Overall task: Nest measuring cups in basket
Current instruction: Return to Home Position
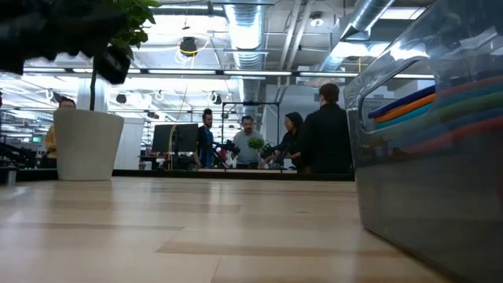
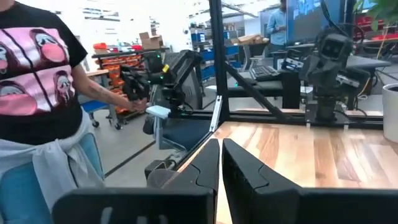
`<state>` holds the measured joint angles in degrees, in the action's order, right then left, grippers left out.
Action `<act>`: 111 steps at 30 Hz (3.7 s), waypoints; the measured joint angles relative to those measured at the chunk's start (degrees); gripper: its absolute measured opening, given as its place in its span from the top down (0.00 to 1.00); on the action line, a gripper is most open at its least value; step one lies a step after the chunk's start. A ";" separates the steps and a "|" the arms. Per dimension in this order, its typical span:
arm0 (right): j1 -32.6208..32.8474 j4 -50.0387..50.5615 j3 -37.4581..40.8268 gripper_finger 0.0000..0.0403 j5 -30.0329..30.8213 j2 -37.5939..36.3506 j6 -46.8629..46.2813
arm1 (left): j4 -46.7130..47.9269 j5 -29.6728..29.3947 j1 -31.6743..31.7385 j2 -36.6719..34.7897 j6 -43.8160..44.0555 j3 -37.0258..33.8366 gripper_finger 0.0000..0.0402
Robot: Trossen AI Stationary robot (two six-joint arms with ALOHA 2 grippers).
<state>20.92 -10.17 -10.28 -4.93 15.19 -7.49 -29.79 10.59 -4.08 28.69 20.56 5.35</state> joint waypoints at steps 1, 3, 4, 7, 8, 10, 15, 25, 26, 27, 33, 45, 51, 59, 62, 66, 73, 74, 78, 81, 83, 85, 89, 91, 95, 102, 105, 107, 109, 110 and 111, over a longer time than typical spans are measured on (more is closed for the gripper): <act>-0.20 0.44 0.00 0.89 -0.48 -0.52 0.00 | -2.49 0.38 -0.06 -0.26 1.70 -2.17 0.97; -0.49 2.88 -0.02 0.89 -1.02 -1.40 -0.01 | -5.17 0.91 -0.04 -0.81 3.55 -4.72 0.97; -0.48 4.17 0.01 0.89 -1.07 -1.83 -0.03 | -4.70 0.69 -0.04 -1.09 3.76 -4.62 0.97; -0.61 6.32 0.02 0.89 -1.06 -2.80 0.03 | -0.53 -0.28 -0.04 -1.99 2.75 -4.05 0.97; -0.90 7.06 0.02 0.89 -1.04 -3.31 0.02 | -0.41 -1.28 -0.04 -2.12 2.36 -4.19 0.97; -1.56 8.89 0.02 0.89 -0.38 -4.43 -0.04 | -0.34 -4.51 -0.04 -2.67 2.16 -4.71 0.97; -3.93 14.09 0.02 0.89 1.58 -9.61 -1.44 | 2.39 -8.03 -0.04 -4.81 2.43 -4.73 0.97; -6.90 19.80 0.70 0.89 1.54 -15.08 -5.44 | 11.79 -8.14 -0.06 -15.05 4.58 -4.77 0.97; -7.19 20.29 0.76 0.89 1.44 -15.02 -5.90 | 12.28 -8.10 -0.05 -16.50 4.47 -4.73 0.97; -7.37 20.07 0.56 0.89 0.84 -15.00 -5.75 | 13.82 -8.08 -0.06 -17.94 4.29 -4.53 0.97; -7.38 19.86 0.29 0.89 0.67 -15.02 -2.18 | 29.16 -9.94 -0.10 -27.92 5.11 -1.61 0.97; -7.57 3.89 9.78 0.89 5.17 -15.05 -3.57 | 29.58 -13.90 -2.54 -27.98 5.50 -1.45 0.97; -8.11 1.87 9.79 0.89 12.57 -15.05 1.49 | 31.79 -19.40 -3.08 -28.11 4.36 -1.45 0.97; -10.77 5.79 9.84 0.89 11.94 -15.05 -2.07 | 32.12 -21.47 -3.08 -28.09 1.12 -1.80 0.97; -10.92 6.00 9.86 0.89 12.00 -15.05 -3.02 | 32.14 -21.49 -3.08 -28.09 2.40 -1.80 0.97; -10.90 6.82 9.88 0.89 12.20 -15.04 -3.02 | 33.83 -21.50 -3.08 -28.09 6.47 -1.80 0.97; -10.90 6.95 9.92 0.89 12.20 -15.05 -3.04 | 36.69 -21.51 -3.08 -27.85 6.66 -1.60 0.97; -10.90 6.95 9.92 0.90 12.20 -15.05 -3.04 | 36.68 -21.49 -3.08 -27.85 6.64 -1.60 0.97; -10.90 6.99 9.92 0.89 12.22 -15.05 -3.06 | 36.73 -21.51 -3.08 -27.85 6.64 -1.60 0.97; -10.90 7.01 9.94 0.89 12.27 -15.05 -3.08 | 36.75 -21.51 -3.08 -27.85 6.64 -1.60 0.97; -10.90 7.03 9.94 0.89 12.29 -15.05 -3.08 | 36.75 -21.51 -3.08 -27.85 6.64 -1.60 0.97; -10.90 7.05 9.94 0.89 12.31 -15.05 -3.10 | 36.77 -21.51 -3.08 -27.85 6.64 -1.60 0.97; -10.90 7.08 9.97 0.89 12.31 -15.05 -3.10 | 36.79 -21.51 -3.08 -27.85 6.64 -1.60 0.97; -10.90 7.10 9.99 0.89 12.31 -15.05 -3.10 | 36.79 -21.51 -3.08 -27.85 6.64 -1.60 0.97; -10.90 7.11 9.99 0.89 12.32 -15.05 -3.10 | 36.82 -21.51 -3.08 -27.85 6.64 -1.59 0.97; -10.90 7.14 9.99 0.89 12.33 -15.05 -3.08 | 36.84 -21.51 -3.08 -27.85 6.64 -1.58 0.97; -10.90 7.14 10.01 0.89 12.33 -15.05 -3.08 | 36.84 -21.51 -3.08 -27.85 6.66 -1.58 0.97; -10.90 7.14 10.03 0.89 12.33 -15.05 -3.08 | 36.84 -21.51 -3.08 -27.85 6.66 -1.58 0.97; -10.90 7.17 10.03 0.89 12.33 -15.05 -3.08 | 36.86 -21.51 -3.08 -27.85 6.66 -1.58 0.97; -10.90 7.17 10.03 0.89 12.33 -15.05 -3.08 | 36.85 -21.51 -3.08 -27.85 6.66 -1.58 0.97; -10.90 7.17 10.03 0.89 12.33 -15.05 -3.08 | 36.86 -21.51 -3.08 -27.85 6.66 -1.58 0.97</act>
<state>10.02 -3.01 -0.25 7.40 0.14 -10.57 7.07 -10.92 -7.16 0.84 27.22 3.77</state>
